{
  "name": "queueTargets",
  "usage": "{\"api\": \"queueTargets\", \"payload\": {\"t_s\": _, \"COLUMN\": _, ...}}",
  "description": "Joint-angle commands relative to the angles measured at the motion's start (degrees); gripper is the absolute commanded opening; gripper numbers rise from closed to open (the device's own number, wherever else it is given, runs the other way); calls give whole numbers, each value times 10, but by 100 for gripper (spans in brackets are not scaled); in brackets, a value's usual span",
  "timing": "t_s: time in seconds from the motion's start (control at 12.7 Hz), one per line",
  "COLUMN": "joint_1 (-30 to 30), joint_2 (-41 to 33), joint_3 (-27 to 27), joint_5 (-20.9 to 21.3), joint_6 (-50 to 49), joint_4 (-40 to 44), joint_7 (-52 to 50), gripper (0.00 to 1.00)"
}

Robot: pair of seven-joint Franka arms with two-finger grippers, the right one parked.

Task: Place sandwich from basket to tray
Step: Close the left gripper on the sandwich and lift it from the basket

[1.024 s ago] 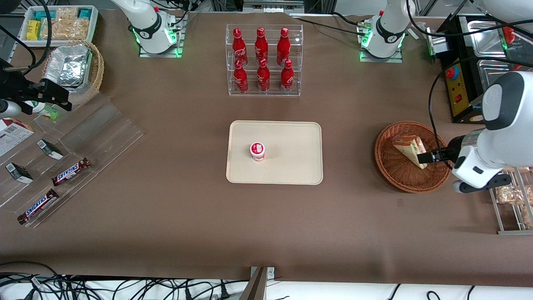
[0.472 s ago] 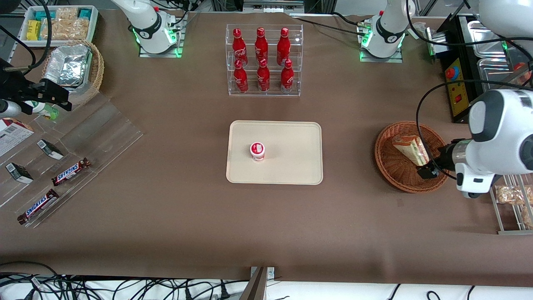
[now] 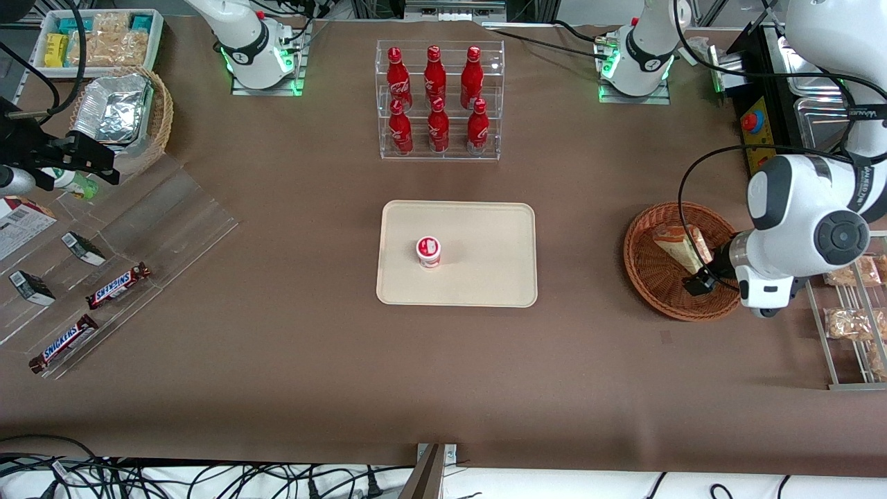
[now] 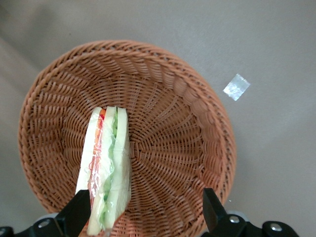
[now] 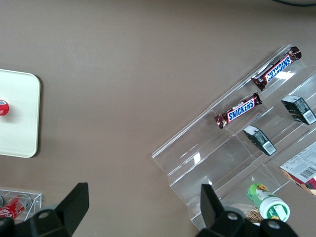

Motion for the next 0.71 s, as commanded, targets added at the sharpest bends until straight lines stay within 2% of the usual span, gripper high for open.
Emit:
{"api": "queueTargets", "payload": {"t_s": 0.0, "joint_1": 0, "joint_2": -42, "joint_3": -2, "joint_5": 35, "joint_6": 44, "joint_4": -82, "joint_7": -10, "gripper": 100}}
{"api": "queueTargets", "payload": {"t_s": 0.31, "joint_1": 10, "joint_2": -58, "joint_3": -2, "joint_5": 56, "joint_6": 71, "joint_4": -127, "joint_7": -29, "gripper": 100}}
{"api": "queueTargets", "payload": {"t_s": 0.63, "joint_1": 21, "joint_2": -88, "joint_3": -2, "joint_5": 59, "joint_6": 71, "joint_4": -157, "joint_7": -30, "gripper": 100}}
